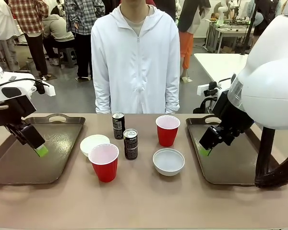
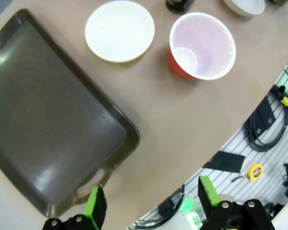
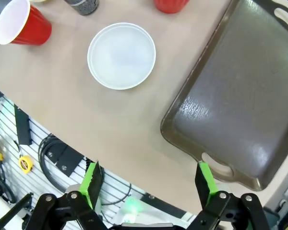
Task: Prepare tableware on both trays.
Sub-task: Pick up a Picnic Bowl from the table and place it on a Handle tray.
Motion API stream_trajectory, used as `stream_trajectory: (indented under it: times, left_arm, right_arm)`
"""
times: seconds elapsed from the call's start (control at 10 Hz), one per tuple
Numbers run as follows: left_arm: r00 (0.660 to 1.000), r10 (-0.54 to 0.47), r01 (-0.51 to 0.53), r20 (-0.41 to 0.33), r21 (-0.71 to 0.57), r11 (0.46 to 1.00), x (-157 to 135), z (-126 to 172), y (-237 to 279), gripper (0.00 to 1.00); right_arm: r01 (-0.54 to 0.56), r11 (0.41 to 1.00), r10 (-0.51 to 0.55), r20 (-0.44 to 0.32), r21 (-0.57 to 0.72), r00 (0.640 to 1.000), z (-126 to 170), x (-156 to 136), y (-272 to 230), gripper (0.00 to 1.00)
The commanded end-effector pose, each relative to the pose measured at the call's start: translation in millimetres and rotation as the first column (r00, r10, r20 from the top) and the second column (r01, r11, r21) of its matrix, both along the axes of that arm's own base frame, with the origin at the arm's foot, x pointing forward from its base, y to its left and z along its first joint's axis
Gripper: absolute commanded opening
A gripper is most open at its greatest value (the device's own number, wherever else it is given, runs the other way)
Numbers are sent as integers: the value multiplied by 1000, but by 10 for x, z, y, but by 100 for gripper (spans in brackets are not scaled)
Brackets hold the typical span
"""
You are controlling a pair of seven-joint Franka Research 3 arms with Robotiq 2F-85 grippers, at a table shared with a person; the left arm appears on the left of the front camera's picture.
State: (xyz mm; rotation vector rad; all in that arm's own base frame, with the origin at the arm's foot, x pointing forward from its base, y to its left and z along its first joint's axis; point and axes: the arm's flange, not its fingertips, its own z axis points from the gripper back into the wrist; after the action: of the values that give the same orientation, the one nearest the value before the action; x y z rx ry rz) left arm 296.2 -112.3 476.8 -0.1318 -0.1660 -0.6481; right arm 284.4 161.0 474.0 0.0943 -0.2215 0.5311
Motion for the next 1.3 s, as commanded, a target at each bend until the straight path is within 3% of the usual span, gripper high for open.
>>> stream_trajectory:
  times: [0.0,0.1,0.3,0.6,0.9,1.2]
  left_arm:
    - [1000,0,0,0,-3,1000,-18,20,11,100]
    - [998,48,-52,-44,-102,993,145,-67,99,100]
    - [993,82,-105,-84,-332,938,343,-79,458,100]
    - [975,62,-181,-214,-597,781,422,-44,1101,100]
    - [946,119,-303,-302,-688,660,389,-76,1761,100]
    - [913,177,-395,-368,-689,608,298,-143,2236,100]
  right_arm:
    - [1,1000,-1,1,-4,1000,4,-7,2,100]
    - [12,989,-5,-49,147,999,-112,202,-80,100]
    - [72,945,-45,-92,319,995,-109,309,-633,100]
    - [137,733,-59,-139,667,989,-199,214,-1443,100]
    - [187,535,-68,-179,824,981,-296,7,-2092,100]
    - [260,478,-97,-244,839,965,-388,-215,-2527,100]
